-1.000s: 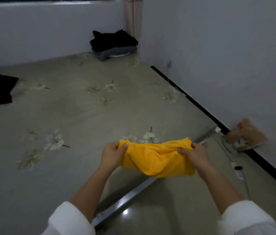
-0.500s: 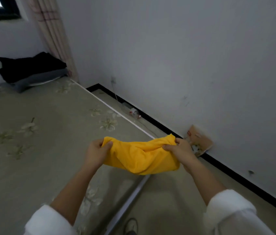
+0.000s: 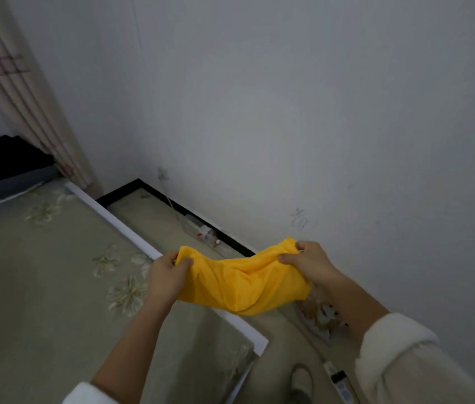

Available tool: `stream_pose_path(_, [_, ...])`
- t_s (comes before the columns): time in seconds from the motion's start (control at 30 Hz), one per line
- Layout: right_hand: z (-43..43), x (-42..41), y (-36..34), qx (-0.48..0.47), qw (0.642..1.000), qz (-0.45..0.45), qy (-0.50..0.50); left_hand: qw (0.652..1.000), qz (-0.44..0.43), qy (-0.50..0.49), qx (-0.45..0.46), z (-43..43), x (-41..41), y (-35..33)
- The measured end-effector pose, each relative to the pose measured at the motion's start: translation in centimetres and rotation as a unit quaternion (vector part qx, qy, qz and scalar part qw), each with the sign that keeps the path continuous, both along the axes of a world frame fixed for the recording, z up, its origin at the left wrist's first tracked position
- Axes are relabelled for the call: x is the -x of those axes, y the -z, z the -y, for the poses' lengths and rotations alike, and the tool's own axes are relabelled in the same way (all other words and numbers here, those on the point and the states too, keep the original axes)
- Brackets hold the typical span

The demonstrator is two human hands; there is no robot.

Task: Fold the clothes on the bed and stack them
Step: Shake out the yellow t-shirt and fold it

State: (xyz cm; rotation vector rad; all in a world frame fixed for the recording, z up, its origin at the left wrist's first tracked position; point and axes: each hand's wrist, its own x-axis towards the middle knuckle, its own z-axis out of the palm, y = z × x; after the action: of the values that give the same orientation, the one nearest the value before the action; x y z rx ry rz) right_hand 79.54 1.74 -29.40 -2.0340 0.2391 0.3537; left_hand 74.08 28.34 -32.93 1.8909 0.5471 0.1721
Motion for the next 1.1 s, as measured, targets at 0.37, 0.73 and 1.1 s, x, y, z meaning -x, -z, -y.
stream_pose_path(0.37, [2.6, -25.9, 1.1, 0.003, 0.985, -0.038, -0.166, 0.975, -0.008, -0.208, 0.077, 5.4, -17.0, 1.4])
stream_pose_path(0.73, [-10.6, -40.1, 2.3, -0.038, 0.945, -0.104, -0.308, 0.925, 0.001, -0.376, 0.055, -1.4, -24.0, 1.4])
stream_pose_path(1.1, [-33.3, -53.9, 2.0, -0.040, 0.918, -0.097, -0.382, 0.900, -0.008, -0.436, 0.019, -20.9, -34.3, -0.8])
